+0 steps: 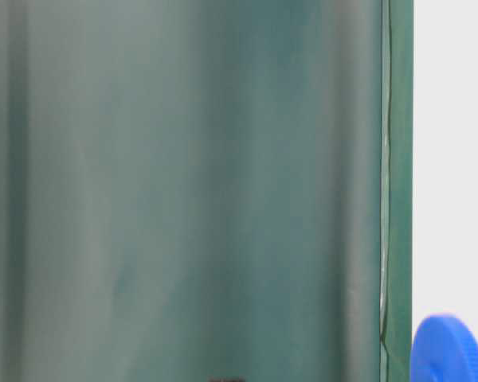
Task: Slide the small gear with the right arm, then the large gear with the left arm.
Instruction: 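Slide the large blue gear right with the left gripper against the small gear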
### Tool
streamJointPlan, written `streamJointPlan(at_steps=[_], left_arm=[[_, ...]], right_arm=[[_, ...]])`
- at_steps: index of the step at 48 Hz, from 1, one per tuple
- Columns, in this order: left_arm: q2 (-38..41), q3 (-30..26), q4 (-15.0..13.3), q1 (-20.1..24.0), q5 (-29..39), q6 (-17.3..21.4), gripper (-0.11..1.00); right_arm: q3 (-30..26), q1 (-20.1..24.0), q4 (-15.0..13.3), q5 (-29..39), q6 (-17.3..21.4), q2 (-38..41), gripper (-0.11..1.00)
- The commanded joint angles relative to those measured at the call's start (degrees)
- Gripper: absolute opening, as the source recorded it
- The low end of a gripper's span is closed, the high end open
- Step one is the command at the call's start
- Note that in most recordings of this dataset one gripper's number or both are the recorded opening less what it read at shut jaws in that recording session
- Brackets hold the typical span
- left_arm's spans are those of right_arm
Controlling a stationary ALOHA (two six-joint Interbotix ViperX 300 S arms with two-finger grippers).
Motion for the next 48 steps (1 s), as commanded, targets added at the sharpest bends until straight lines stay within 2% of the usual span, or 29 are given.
streamJointPlan(at_steps=[1, 11, 18, 34, 42, 48], left_arm=[[4.8, -3.2, -0.2, -2.1, -0.4, -0.1, 0.00], [14.9, -14.9, -0.1, -4.8, -0.2, 0.1, 0.00], [22.5, -25.3, -0.1, -7.0, 0.4, 0.4, 0.00], [36.2, -48.3, 0.0, -9.7, 7.6, 0.5, 0.00], [40.7, -57.0, 0.1, -10.7, 10.3, 0.6, 0.00], [43.0, -60.7, 0.1, -11.0, 12.9, 1.1, 0.00]], right_arm=[[-1.6, 0.2, -0.1, -0.4, 0.0, 0.1, 0.50], [-1.6, 0.4, -0.1, -0.3, -0.1, 0.1, 0.50], [-1.6, 0.4, -0.2, -0.3, -0.1, 0.1, 0.50], [-1.1, 0.4, -0.1, -0.4, -0.1, -0.2, 0.50], [-1.1, 0.5, -0.2, -0.4, -0.2, -0.3, 0.50], [-1.0, 0.5, -0.2, -0.4, -0.2, -0.4, 0.50]])
